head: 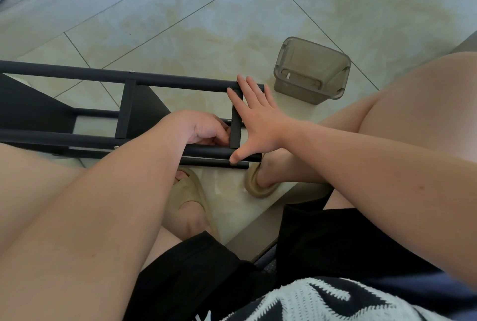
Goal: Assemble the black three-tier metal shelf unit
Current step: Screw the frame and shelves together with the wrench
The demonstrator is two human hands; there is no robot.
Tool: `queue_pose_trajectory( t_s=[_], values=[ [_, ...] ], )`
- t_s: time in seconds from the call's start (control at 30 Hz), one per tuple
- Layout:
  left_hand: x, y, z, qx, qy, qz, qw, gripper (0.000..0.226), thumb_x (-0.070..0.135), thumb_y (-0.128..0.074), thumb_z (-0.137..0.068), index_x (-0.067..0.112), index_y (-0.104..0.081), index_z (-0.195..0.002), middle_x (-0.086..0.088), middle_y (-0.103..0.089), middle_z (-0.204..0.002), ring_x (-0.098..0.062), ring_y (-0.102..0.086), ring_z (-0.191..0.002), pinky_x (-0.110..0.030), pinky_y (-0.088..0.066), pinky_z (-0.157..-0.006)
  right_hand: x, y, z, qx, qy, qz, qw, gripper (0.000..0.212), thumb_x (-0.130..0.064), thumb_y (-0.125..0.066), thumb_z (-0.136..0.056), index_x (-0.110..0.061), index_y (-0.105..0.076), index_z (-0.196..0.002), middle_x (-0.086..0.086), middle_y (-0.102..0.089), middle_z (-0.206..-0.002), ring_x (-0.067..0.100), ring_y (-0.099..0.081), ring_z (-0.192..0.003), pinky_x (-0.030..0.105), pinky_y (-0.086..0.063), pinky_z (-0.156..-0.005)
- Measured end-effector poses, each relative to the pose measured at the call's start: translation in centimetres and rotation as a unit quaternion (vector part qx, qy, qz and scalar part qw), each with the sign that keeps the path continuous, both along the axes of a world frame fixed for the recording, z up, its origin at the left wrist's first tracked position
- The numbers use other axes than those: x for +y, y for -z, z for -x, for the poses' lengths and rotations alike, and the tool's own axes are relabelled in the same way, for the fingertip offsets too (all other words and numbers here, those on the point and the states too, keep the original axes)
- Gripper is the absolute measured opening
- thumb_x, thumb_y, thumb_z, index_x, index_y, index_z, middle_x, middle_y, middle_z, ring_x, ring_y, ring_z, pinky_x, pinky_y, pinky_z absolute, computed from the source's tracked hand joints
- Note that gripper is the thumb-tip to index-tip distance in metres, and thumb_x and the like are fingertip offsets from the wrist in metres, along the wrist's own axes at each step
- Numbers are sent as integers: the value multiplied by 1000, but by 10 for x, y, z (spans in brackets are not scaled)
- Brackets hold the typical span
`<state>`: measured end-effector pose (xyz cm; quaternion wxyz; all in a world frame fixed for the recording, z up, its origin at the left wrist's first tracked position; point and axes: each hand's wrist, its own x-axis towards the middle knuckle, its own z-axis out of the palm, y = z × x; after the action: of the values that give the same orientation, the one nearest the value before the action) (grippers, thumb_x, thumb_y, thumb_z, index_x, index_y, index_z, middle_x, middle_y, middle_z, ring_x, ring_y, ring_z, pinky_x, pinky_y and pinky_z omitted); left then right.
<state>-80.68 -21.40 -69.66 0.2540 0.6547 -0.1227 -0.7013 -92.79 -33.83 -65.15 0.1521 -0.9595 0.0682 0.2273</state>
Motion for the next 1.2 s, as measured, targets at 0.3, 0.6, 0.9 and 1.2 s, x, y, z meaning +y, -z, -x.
queue_pose_trajectory(
  t_s=[0.3,0.6,0.9,1.2],
  values=[
    [1,-4,0,34,-2,-9,999,23,-5,-54,-91,5,-70,-105,-13,-71,-99,-24,-67,-88,-34,-54,-83,0,-1,1,1,-1,1,1000,151,-83,-73,-58,-12,13,-160,16,32,-162,31,32,-149,54,12,-123],
    [1,-4,1,20,5,-9,1000,23,-8,-53,-91,4,-70,-100,-17,-70,-92,-27,-67,-83,-32,-56,-75,-1,0,0,-2,-2,-4,1000,151,-82,-74,-58,-13,13,-160,16,32,-162,31,32,-149,53,13,-123],
    [1,-7,2,10,15,8,1000,25,-9,-52,-91,7,-69,-100,-11,-71,-86,-20,-68,-74,-26,-56,-68,0,1,1,1,-2,-3,1000,151,-83,-73,-58,-13,14,-160,15,33,-161,30,33,-149,54,12,-123],
    [1,-8,4,23,22,10,999,30,-11,-50,-91,10,-69,-101,-8,-72,-89,-23,-66,-84,-31,-53,-79,0,1,0,-2,-4,0,1000,151,-83,-73,-58,-13,14,-160,16,33,-162,30,32,-149,53,12,-123]
  ],
)
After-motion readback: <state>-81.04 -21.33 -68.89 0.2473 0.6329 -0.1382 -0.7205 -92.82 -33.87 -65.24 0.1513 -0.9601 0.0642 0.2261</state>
